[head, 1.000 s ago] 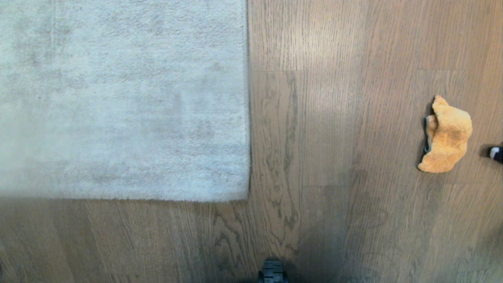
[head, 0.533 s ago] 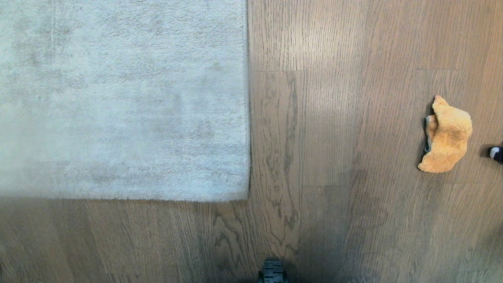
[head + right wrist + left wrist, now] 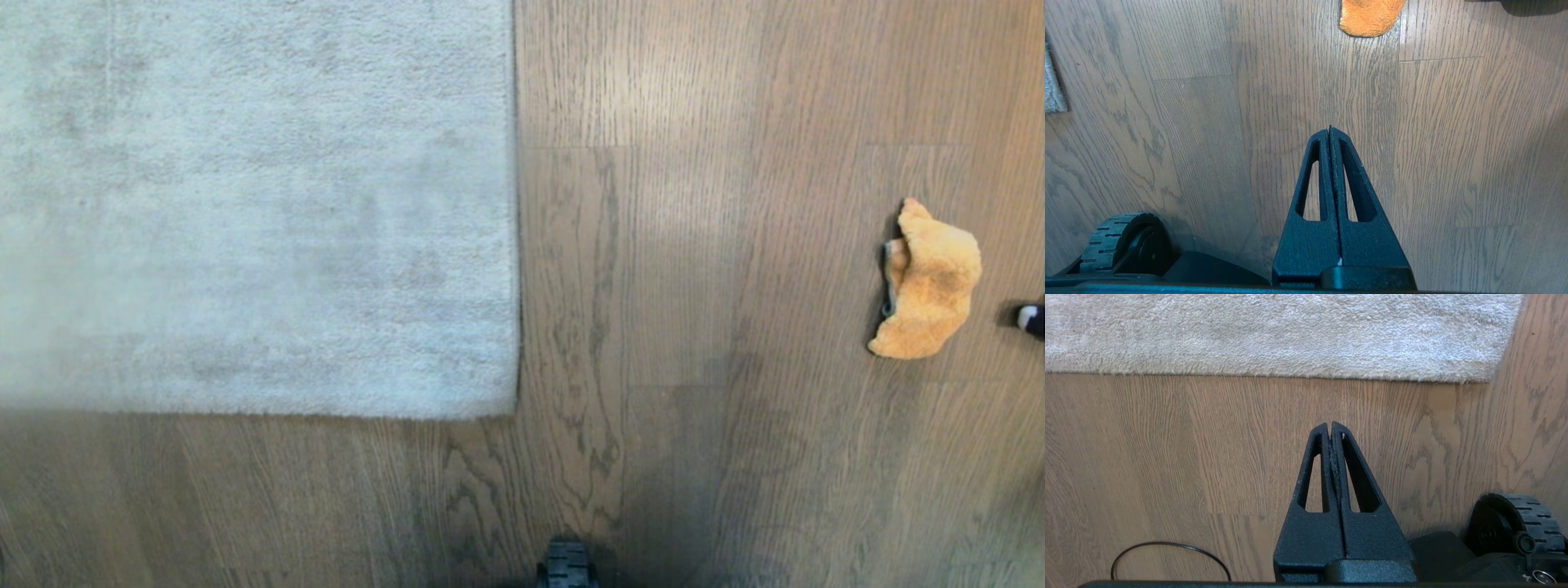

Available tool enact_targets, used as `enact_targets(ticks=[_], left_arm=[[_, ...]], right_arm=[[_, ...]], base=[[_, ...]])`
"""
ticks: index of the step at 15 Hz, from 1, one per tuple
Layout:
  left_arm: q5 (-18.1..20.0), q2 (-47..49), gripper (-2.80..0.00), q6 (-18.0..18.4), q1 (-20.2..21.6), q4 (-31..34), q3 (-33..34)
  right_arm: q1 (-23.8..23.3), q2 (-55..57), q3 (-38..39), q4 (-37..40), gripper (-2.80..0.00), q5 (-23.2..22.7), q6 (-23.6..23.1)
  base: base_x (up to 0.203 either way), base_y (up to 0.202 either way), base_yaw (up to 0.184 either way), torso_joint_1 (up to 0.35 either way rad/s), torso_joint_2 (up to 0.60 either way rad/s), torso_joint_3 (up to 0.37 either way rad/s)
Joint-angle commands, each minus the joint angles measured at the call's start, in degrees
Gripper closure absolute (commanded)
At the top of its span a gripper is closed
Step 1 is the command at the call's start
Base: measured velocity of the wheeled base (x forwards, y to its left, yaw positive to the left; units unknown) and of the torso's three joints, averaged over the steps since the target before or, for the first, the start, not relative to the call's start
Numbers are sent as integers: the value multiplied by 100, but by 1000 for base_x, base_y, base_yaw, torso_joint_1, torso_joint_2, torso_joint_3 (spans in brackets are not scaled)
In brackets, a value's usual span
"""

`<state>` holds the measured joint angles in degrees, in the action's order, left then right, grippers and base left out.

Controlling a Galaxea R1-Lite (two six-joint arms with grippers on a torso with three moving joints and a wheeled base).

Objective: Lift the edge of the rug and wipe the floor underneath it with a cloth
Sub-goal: Lift up the carpet

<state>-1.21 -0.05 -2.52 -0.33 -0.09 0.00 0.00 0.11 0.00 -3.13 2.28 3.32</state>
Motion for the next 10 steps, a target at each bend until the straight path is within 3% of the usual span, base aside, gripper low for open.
enact_targets(ticks=[1, 10], left_arm=[[-2, 5, 0, -3, -2, -9, 0], [-2, 5, 0, 6, -2, -9, 0]], right_arm=[[0, -2, 0, -4, 0, 1, 2], [0, -2, 0, -4, 0, 1, 2]], base=[[0, 0, 0, 0, 0, 0], [1, -8, 2, 0, 0, 0]])
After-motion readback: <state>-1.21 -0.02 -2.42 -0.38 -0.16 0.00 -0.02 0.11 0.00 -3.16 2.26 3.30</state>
